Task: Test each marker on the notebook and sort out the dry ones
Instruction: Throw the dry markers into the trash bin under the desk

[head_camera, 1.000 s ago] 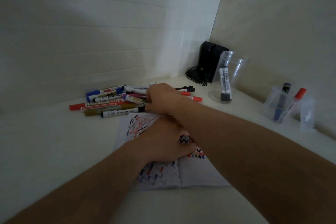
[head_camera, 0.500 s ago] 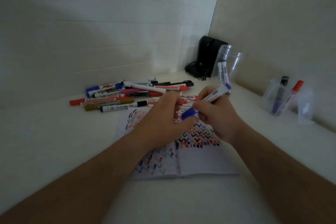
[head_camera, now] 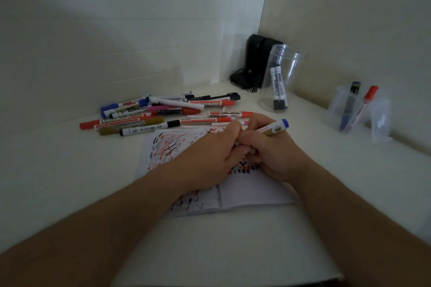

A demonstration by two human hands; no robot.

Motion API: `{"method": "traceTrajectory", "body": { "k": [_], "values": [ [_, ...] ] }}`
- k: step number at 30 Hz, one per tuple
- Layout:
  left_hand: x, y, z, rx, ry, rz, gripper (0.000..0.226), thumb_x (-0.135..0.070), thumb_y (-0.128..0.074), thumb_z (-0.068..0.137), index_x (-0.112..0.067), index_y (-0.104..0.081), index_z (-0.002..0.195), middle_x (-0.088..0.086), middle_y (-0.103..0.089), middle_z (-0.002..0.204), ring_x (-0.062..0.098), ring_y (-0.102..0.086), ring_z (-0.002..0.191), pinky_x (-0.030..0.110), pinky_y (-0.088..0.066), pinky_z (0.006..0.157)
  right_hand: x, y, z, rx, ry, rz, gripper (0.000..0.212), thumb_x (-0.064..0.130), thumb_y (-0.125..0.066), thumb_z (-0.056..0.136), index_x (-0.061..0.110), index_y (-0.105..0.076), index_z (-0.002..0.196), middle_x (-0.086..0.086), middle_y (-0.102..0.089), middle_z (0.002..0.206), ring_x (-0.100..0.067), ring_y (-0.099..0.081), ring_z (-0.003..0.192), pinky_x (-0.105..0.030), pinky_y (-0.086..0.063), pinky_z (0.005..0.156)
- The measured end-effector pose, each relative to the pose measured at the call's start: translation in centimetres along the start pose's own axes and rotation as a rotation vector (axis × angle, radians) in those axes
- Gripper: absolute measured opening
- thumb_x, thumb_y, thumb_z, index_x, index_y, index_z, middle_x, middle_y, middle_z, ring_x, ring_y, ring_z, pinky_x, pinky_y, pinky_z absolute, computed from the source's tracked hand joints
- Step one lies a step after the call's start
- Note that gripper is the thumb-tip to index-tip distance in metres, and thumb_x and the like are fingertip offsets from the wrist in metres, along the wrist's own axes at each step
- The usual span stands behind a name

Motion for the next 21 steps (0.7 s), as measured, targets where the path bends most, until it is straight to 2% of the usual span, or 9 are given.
{"method": "traceTrajectory", "body": {
  "k": [8,11,13,15,17,19,21],
  "values": [
    [-0.2,0.1,0.1,0.049,0.035,-0.07,0.021,-0.041,-0.048,0.106,-0.029,-0.037,0.093,-0.006,-0.046,0.062,0.003,-0.045,0.054,0.019,-0.037,0.05,0.6,0.4,-0.5,0.028,-0.028,-0.021,0.034,0.003,-0.071,0.09,0.013,-0.046,0.07,-0.013,-0.049,0.061,-0.014,-0.041,0.046,-0.023,-0.032,0.043],
    [-0.2,0.3,0.1,0.042,0.027,-0.058,0.02,-0.044,-0.047,0.106,-0.029,-0.039,0.094,-0.005,-0.048,0.065,0.003,-0.046,0.056,0.02,-0.036,0.051,0.8,0.8,-1.1,0.05,0.019,-0.077,0.032,0.007,-0.075,0.091,0.011,-0.048,0.074,-0.017,-0.057,0.065,-0.016,-0.046,0.046,-0.023,-0.036,0.042],
    [-0.1,0.2,0.2,0.066,0.045,-0.055,0.021,-0.048,-0.054,0.102,-0.032,-0.041,0.101,-0.005,-0.055,0.072,0.005,-0.05,0.06,0.021,-0.039,0.052,1.2,0.8,-1.5,0.081,0.041,-0.115,0.031,0.01,-0.079,0.087,0.011,-0.05,0.076,-0.018,-0.059,0.066,-0.017,-0.048,0.047,-0.024,-0.038,0.043],
    [-0.1,-0.1,0.0,0.132,0.121,-0.042,0.045,-0.057,-0.067,0.09,-0.035,-0.037,0.114,-0.007,-0.061,0.083,0.003,-0.057,0.068,0.023,-0.048,0.058,1.8,1.4,-1.8,0.066,0.047,-0.139,0.029,0.006,-0.081,0.083,0.008,-0.053,0.078,-0.014,-0.057,0.064,-0.017,-0.048,0.049,-0.023,-0.039,0.043],
    [0.0,-0.5,-0.4,0.22,0.205,-0.008,0.068,-0.067,-0.076,0.076,-0.04,-0.032,0.12,-0.013,-0.058,0.098,0.001,-0.059,0.082,0.025,-0.054,0.07,2.5,2.9,-1.9,0.03,0.037,-0.064,0.026,0.003,-0.077,0.075,0.008,-0.052,0.078,-0.013,-0.051,0.064,-0.02,-0.042,0.051,-0.023,-0.034,0.043],
    [0.0,-0.7,-0.8,0.282,0.228,0.062,0.074,-0.071,-0.079,0.07,-0.042,-0.032,0.12,-0.018,-0.054,0.104,0.0,-0.057,0.089,0.026,-0.054,0.074,3.0,4.4,-2.1,0.005,0.02,0.022,0.018,0.01,-0.071,0.07,0.01,-0.055,0.078,-0.013,-0.048,0.064,-0.019,-0.039,0.053,-0.023,-0.03,0.044],
    [-0.1,-1.0,-0.8,0.315,0.205,0.136,0.073,-0.073,-0.079,0.069,-0.042,-0.034,0.118,-0.019,-0.051,0.105,0.001,-0.054,0.088,0.025,-0.051,0.073,2.4,4.9,-2.6,-0.002,-0.021,0.004,0.01,0.01,-0.069,0.072,0.01,-0.062,0.078,-0.014,-0.05,0.064,-0.02,-0.042,0.053,-0.023,-0.033,0.045]
  ]
}}
Point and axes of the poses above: each hand's wrist, its own z-axis towards the middle knuckle, its own y-axis out of the back of the hand, x = y × z, the point moved 4 cm from there along z, towards the middle knuckle
